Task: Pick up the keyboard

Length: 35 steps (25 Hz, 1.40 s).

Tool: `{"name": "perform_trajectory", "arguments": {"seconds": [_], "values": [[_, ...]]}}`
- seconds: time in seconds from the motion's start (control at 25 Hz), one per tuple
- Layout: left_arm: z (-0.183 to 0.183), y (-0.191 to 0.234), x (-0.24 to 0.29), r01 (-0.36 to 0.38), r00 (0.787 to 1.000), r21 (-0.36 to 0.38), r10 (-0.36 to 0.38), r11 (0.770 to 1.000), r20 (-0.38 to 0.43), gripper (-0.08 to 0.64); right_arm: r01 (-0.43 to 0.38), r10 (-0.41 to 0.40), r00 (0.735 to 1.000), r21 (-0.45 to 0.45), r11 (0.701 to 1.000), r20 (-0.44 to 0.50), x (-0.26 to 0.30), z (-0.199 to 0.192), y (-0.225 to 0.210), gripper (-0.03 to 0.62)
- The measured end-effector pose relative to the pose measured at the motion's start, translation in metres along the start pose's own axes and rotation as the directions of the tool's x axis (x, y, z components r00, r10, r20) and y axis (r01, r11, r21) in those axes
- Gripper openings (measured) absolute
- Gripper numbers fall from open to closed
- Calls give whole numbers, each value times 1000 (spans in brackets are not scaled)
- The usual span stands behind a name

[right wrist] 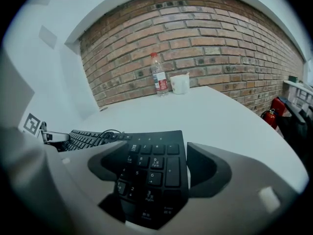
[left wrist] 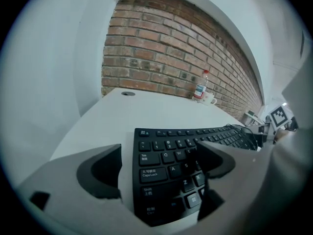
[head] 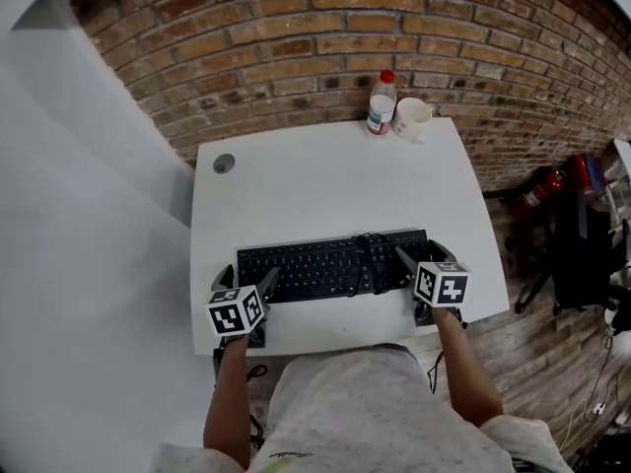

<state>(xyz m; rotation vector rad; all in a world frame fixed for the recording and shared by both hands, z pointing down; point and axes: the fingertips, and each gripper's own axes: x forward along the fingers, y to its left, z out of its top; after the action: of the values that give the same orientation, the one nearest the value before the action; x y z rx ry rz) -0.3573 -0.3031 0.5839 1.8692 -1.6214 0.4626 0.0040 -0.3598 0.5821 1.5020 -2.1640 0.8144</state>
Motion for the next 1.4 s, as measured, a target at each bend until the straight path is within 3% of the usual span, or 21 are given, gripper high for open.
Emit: {"name": "perform_trajectory", "arguments": {"seconds": [0.32, 1.4], "values": [[0, -5, 2, 42, 999, 2, -42, 999, -20, 414, -39, 41, 999, 36, 999, -35, 4, 0, 1, 377], [-2, -6, -2, 32, 999, -21, -32, 999, -5, 402, -41, 44, 998, 56, 998, -41, 0, -3, 0, 373]]}}
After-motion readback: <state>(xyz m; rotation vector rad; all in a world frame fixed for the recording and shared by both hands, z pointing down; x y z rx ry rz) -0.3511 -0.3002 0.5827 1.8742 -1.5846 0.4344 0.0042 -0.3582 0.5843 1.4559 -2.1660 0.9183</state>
